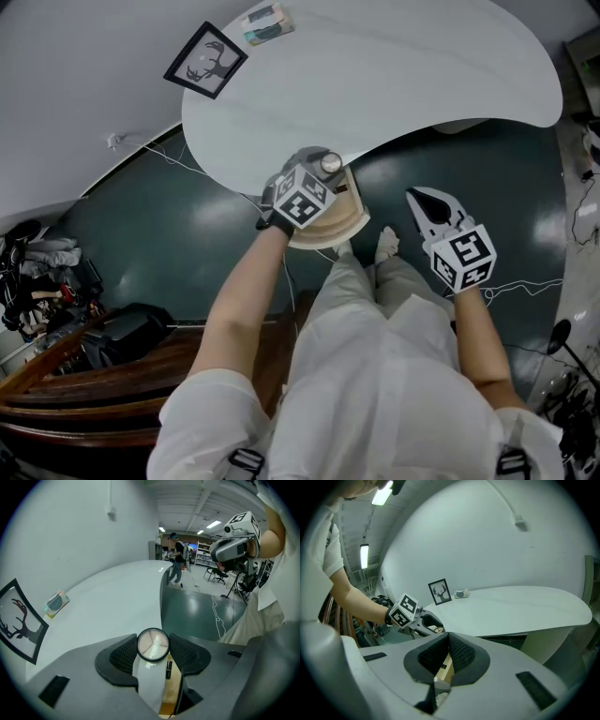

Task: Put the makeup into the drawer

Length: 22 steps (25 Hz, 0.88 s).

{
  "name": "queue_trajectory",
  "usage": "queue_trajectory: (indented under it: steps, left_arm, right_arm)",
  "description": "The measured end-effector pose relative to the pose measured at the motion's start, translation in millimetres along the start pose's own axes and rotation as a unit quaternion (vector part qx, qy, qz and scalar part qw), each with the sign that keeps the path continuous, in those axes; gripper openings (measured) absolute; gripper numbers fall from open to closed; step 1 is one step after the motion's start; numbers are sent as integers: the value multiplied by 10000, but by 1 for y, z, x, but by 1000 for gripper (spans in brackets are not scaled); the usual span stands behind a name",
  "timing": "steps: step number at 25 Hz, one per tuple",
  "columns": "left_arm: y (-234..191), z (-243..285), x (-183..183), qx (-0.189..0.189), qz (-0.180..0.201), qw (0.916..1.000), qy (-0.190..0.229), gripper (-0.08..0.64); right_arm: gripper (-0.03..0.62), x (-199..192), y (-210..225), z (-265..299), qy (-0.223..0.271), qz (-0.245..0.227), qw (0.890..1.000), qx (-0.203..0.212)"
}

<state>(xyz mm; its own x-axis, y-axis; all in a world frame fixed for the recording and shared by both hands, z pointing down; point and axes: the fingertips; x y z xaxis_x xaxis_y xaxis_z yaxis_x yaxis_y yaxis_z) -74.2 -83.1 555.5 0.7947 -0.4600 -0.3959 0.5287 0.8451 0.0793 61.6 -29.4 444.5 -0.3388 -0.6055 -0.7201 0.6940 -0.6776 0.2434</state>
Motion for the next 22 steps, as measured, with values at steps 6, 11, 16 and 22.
queue_trajectory:
  steps: [6, 11, 16, 22]
  left_arm:
    - [27, -13, -19, -56, -9, 10000, 60, 229]
    - [50, -16, -32, -184, -5, 9998, 97, 229]
    - [78, -3, -50, -455, 133, 9989, -24, 229]
    - [95, 31, -73, -764, 89, 9967, -258, 229]
  right_arm:
    - [9, -1, -15, 8, -70, -209, 9995, 214]
    - [9, -8, -21, 10, -158, -310, 9989, 322]
    - [9, -26, -20, 12, -288, -323, 9984, 351]
    - [9, -43, -16, 16, -392, -283, 9983, 335]
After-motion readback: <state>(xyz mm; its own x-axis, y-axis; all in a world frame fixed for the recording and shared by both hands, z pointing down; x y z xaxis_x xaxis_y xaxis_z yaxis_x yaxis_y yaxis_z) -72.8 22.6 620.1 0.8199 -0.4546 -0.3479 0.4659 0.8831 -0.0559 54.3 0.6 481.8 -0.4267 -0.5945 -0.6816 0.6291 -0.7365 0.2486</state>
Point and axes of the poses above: the fingertips, and each gripper's own axes: z forward along the fingers, y to its right, x out of its top, and after that the axes turned 12 degrees about -y, right-handed
